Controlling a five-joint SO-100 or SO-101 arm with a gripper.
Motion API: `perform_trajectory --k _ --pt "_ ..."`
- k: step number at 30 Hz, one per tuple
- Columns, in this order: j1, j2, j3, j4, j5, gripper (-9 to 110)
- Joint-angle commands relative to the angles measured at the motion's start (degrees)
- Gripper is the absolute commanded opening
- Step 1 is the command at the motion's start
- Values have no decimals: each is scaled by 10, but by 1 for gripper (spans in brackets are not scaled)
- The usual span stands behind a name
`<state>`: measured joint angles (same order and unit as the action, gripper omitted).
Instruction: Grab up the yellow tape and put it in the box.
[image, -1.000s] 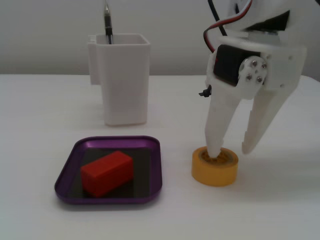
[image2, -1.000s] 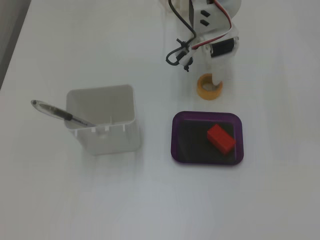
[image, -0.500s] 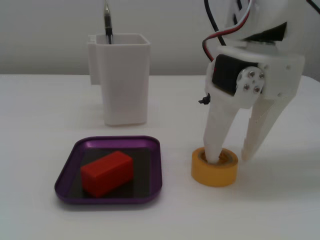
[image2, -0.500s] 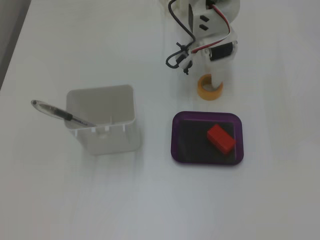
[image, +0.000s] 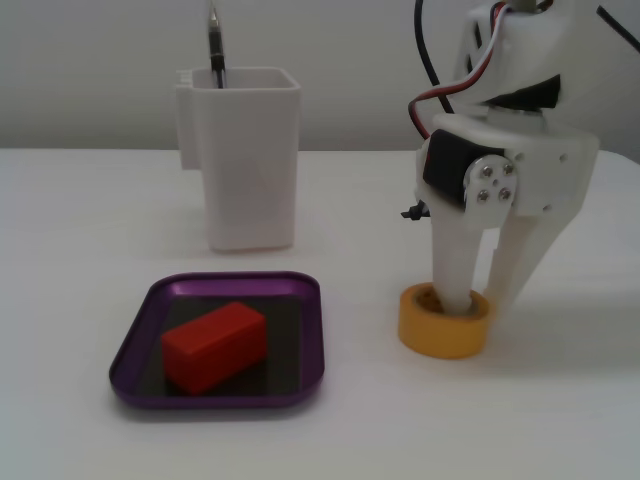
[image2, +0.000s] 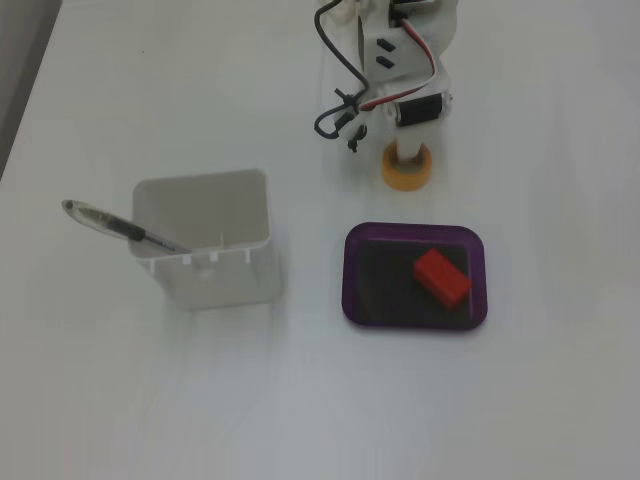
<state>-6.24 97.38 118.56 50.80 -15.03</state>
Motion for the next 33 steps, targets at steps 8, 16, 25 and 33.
perform_trajectory --k 8,16,25,33 --pt "3 76 -55 64 3 -1" --pt "7 196 -129 67 7 -1" --pt "7 -7 -295 50 25 -1" --pt "76 -236 -512 59 25 -1"
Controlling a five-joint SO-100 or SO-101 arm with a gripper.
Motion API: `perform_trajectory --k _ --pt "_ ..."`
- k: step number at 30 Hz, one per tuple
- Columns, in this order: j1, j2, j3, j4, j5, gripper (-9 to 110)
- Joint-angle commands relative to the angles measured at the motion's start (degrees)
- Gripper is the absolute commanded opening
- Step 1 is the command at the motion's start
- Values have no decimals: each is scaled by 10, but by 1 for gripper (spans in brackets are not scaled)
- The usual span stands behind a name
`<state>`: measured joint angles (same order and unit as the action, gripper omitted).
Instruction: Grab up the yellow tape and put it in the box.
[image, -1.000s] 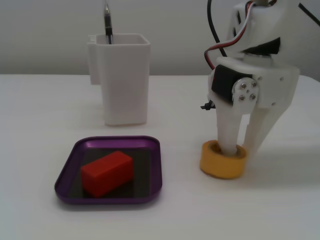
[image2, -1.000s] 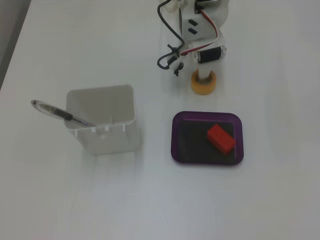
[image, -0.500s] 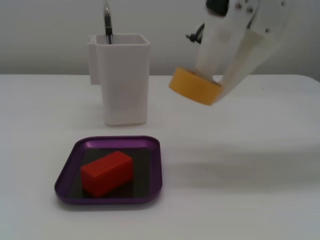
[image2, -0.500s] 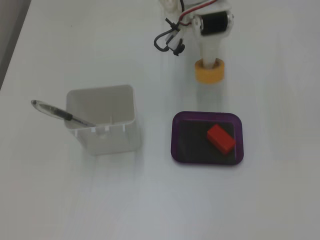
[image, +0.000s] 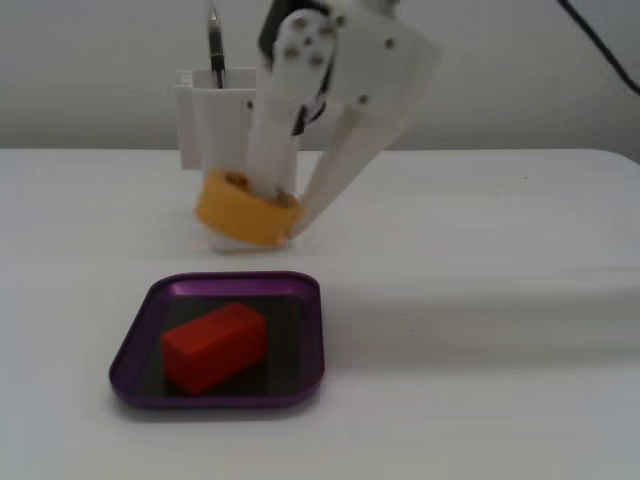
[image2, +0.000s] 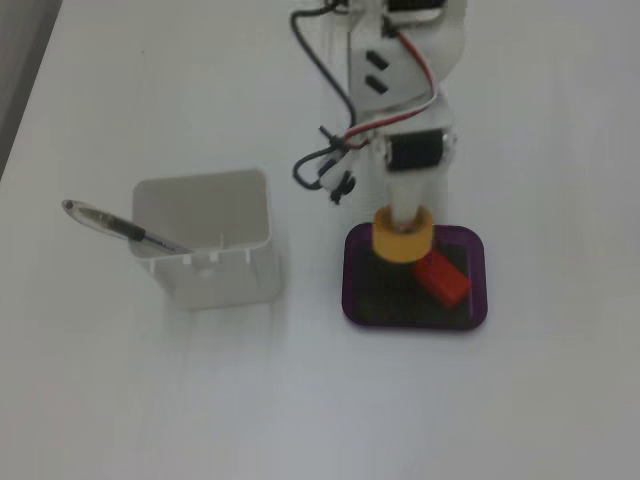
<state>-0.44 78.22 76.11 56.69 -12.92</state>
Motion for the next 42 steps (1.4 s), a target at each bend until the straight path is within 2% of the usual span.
perform_trajectory --k 1,7,28,36,42 --pt "24 -67 -107 0 4 -1" --pt "40 -142 -139 0 2 -1" --pt "23 -141 -138 49 4 0" --pt "6 -118 -177 118 4 13" --pt "12 -13 -245 212 2 15"
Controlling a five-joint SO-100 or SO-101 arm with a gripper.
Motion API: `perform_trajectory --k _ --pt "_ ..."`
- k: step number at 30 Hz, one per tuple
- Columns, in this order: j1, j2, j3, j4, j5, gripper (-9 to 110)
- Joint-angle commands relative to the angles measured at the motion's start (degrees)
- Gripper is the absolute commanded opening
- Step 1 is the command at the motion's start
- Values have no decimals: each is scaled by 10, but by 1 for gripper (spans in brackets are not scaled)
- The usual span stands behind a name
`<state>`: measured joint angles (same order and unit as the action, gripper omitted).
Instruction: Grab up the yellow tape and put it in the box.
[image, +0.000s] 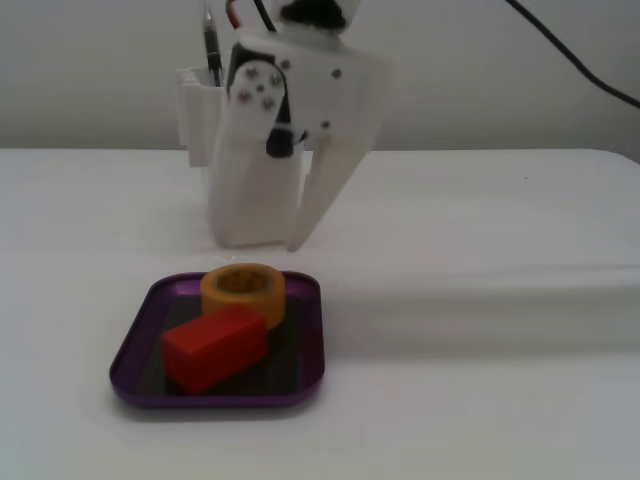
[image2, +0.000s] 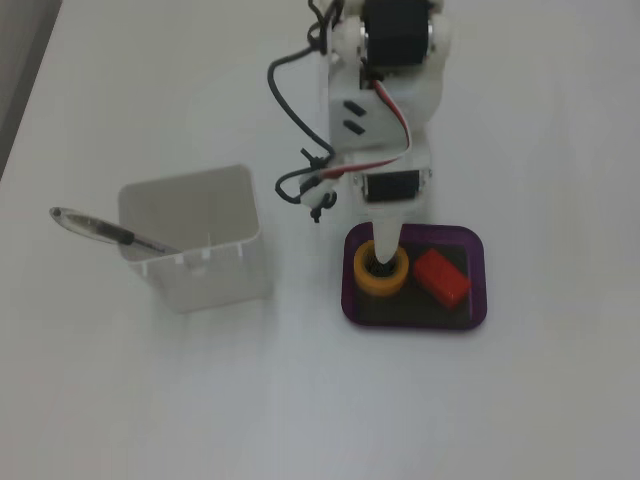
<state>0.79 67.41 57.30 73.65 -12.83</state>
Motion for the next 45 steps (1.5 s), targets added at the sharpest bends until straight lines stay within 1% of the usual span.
perform_trajectory --k 1,5,10,14,17,20,24,28,31,34,39,42,45 --pt "0 120 -73 62 1 15" --pt "0 232 -120 145 -2 15" --pt "1 384 -97 221 5 15" --pt "2 508 17 230 5 15" --pt "3 606 152 229 4 15" --pt "3 696 303 204 1 15" --pt "3 817 503 139 3 15" --pt "3 937 707 20 2 15" --pt "16 1033 828 -62 4 15" --pt "42 1129 925 -115 6 15" --pt "64 1271 1063 -121 7 15" --pt "65 1310 1114 -120 20 15" --pt "60 1292 1135 -121 76 15"
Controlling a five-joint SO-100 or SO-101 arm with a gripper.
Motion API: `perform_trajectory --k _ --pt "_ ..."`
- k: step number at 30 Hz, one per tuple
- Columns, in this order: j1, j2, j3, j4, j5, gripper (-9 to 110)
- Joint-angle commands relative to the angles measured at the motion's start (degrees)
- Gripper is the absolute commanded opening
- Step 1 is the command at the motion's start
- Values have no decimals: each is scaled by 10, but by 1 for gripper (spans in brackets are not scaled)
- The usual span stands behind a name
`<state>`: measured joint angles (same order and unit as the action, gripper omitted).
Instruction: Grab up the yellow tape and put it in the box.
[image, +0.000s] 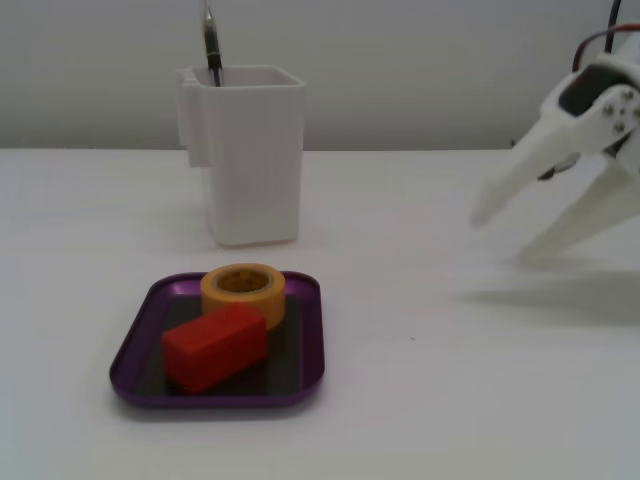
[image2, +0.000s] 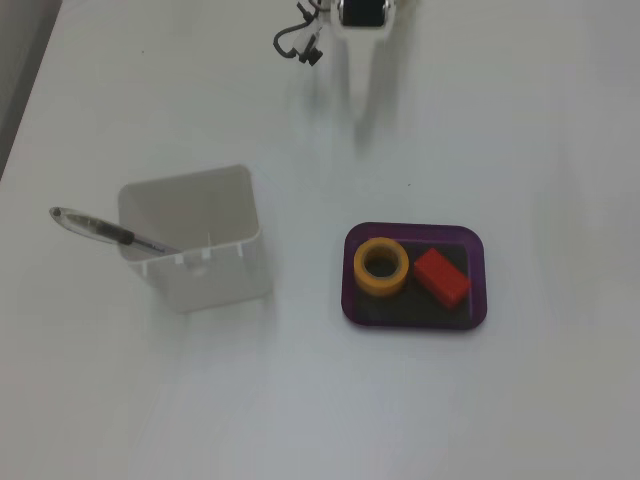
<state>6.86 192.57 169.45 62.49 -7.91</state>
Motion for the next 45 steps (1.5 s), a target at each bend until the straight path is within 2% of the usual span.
perform_trajectory --k 1,4,10,12,15,20,45 --pt "-2 34 15 -10 48 15" --pt "-4 32 24 2 92 15" --pt "-4 32 57 28 96 14" --pt "-4 32 58 36 98 11" --pt "-4 32 58 36 97 -1" --pt "-4 32 62 27 101 2" --pt "-3 32 62 18 98 1"
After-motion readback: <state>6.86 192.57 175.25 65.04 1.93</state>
